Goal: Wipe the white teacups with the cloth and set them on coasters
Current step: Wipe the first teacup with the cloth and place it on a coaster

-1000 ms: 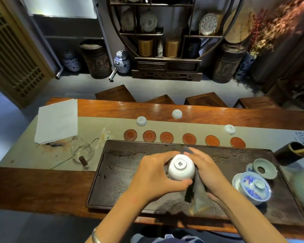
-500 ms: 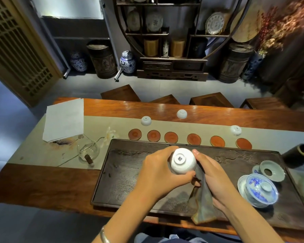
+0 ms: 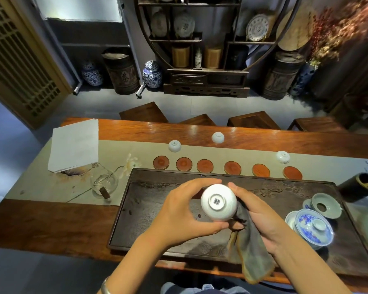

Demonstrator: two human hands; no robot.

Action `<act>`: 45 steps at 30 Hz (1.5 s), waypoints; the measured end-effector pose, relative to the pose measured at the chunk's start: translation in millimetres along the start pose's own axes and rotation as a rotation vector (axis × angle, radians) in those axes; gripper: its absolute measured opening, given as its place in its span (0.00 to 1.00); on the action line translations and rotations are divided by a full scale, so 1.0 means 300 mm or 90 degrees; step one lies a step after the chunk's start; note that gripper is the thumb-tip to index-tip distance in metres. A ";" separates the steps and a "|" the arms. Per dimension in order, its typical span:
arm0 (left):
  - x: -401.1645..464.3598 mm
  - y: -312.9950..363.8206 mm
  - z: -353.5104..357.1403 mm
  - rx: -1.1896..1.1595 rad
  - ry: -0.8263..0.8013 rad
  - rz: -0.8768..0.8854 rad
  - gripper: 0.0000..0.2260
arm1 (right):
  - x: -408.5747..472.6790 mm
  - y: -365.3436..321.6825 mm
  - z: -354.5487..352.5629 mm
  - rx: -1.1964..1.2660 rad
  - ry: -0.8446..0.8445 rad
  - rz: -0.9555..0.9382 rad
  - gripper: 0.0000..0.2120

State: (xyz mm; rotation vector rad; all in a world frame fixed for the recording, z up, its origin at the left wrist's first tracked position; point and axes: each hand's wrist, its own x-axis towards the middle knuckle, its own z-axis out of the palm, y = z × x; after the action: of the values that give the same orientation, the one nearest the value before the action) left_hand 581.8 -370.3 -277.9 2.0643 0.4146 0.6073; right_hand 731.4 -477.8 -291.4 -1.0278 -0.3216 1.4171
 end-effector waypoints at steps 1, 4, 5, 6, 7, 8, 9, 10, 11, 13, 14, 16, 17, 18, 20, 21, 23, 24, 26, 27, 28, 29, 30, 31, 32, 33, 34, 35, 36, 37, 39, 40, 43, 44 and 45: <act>-0.003 -0.005 0.004 -0.002 0.007 -0.009 0.30 | 0.002 0.000 0.001 -0.032 0.014 -0.013 0.12; -0.017 -0.016 0.022 -0.005 0.032 -0.046 0.28 | 0.007 0.002 0.007 -0.185 0.083 -0.068 0.14; -0.020 -0.019 0.028 0.000 0.036 -0.060 0.28 | 0.009 0.003 0.009 -0.226 0.099 -0.092 0.17; -0.022 -0.019 0.032 0.007 0.038 -0.073 0.27 | 0.012 0.003 0.011 -0.262 0.108 -0.116 0.19; -0.023 -0.019 0.035 0.015 0.041 -0.082 0.27 | 0.013 0.001 0.015 -0.297 0.116 -0.137 0.21; -0.023 -0.018 0.037 0.023 0.043 -0.086 0.26 | 0.015 -0.001 0.019 -0.332 0.127 -0.158 0.22; -0.021 -0.017 0.040 0.032 0.044 -0.088 0.26 | 0.016 -0.004 0.025 -0.367 0.143 -0.180 0.20; -0.019 -0.014 0.043 0.043 0.046 -0.090 0.26 | 0.015 -0.004 0.030 -0.400 0.165 -0.207 0.18; -0.015 -0.012 0.046 0.053 0.050 -0.093 0.25 | 0.013 -0.004 0.032 -0.430 0.196 -0.237 0.16; -0.007 -0.009 0.053 0.050 0.081 -0.106 0.23 | 0.002 0.003 0.029 -0.486 0.284 -0.304 0.11; -0.003 -0.010 0.055 0.043 0.108 -0.117 0.22 | -0.008 0.007 0.026 -0.515 0.322 -0.337 0.10; 0.006 -0.012 0.052 0.046 0.151 -0.143 0.21 | -0.027 0.014 0.028 -0.556 0.354 -0.380 0.11; 0.009 -0.015 0.050 0.054 0.157 -0.151 0.22 | -0.033 0.016 0.033 -0.559 0.351 -0.387 0.11; 0.010 -0.016 0.050 0.061 0.156 -0.153 0.22 | -0.036 0.019 0.040 -0.552 0.343 -0.390 0.12; 0.011 -0.009 0.054 0.071 0.150 -0.150 0.20 | -0.040 0.027 0.055 -0.546 0.320 -0.413 0.10; 0.013 -0.003 0.058 0.077 0.144 -0.145 0.19 | -0.040 0.030 0.063 -0.562 0.308 -0.435 0.09; 0.013 0.007 0.064 0.093 0.112 -0.120 0.17 | -0.040 0.034 0.077 -0.611 0.278 -0.471 0.06; 0.012 0.009 0.064 0.103 0.087 -0.101 0.16 | -0.037 0.031 0.080 -0.622 0.268 -0.477 0.05; 0.005 0.009 0.054 0.121 0.027 -0.058 0.16 | -0.026 0.011 0.077 -0.595 0.263 -0.452 0.03; 0.001 0.008 0.049 0.133 -0.003 -0.037 0.18 | -0.017 -0.006 0.071 -0.569 0.251 -0.419 0.01; -0.005 0.008 0.045 0.144 -0.026 -0.020 0.21 | -0.007 -0.023 0.061 -0.546 0.227 -0.379 0.03; -0.010 0.009 0.043 0.148 -0.038 -0.010 0.23 | 0.001 -0.039 0.053 -0.526 0.196 -0.332 0.05; -0.015 0.011 0.043 0.140 -0.037 -0.004 0.24 | 0.009 -0.052 0.045 -0.507 0.169 -0.290 0.05; -0.019 0.013 0.044 0.124 -0.026 -0.001 0.24 | 0.015 -0.062 0.041 -0.481 0.153 -0.255 0.05; -0.024 0.014 0.045 0.105 -0.013 -0.002 0.25 | 0.020 -0.066 0.039 -0.448 0.146 -0.229 0.05; -0.027 0.012 0.047 0.090 -0.004 -0.011 0.26 | 0.025 -0.066 0.039 -0.415 0.149 -0.206 0.05; -0.031 0.007 0.050 0.080 0.000 -0.027 0.26 | 0.030 -0.061 0.037 -0.391 0.159 -0.186 0.06; -0.034 -0.002 0.054 0.077 0.004 -0.051 0.27 | 0.032 -0.053 0.034 -0.379 0.174 -0.171 0.08; -0.038 -0.012 0.057 0.077 0.013 -0.084 0.28 | 0.031 -0.043 0.030 -0.381 0.190 -0.161 0.10; -0.043 -0.023 0.058 0.075 0.027 -0.124 0.30 | 0.027 -0.035 0.025 -0.398 0.203 -0.155 0.12; -0.052 -0.043 0.053 0.058 0.049 -0.183 0.30 | 0.012 -0.019 0.014 -0.455 0.214 -0.160 0.13; -0.056 -0.048 0.050 0.054 0.041 -0.183 0.30 | 0.005 -0.014 0.009 -0.475 0.212 -0.163 0.13; -0.057 -0.043 0.052 0.062 -0.036 -0.151 0.30 | 0.004 -0.011 0.009 -0.458 0.194 -0.151 0.12; -0.055 -0.042 0.057 0.066 -0.046 -0.144 0.31 | 0.009 -0.011 0.011 -0.448 0.193 -0.147 0.12; -0.051 -0.042 0.060 0.069 -0.041 -0.144 0.31 | 0.015 -0.013 0.014 -0.447 0.197 -0.148 0.11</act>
State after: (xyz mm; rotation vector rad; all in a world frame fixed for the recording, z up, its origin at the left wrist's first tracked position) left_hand 578.8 -383.8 -300.7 2.0959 0.6455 0.3895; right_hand 731.7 -471.6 -287.9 -1.6935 -0.7110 0.9193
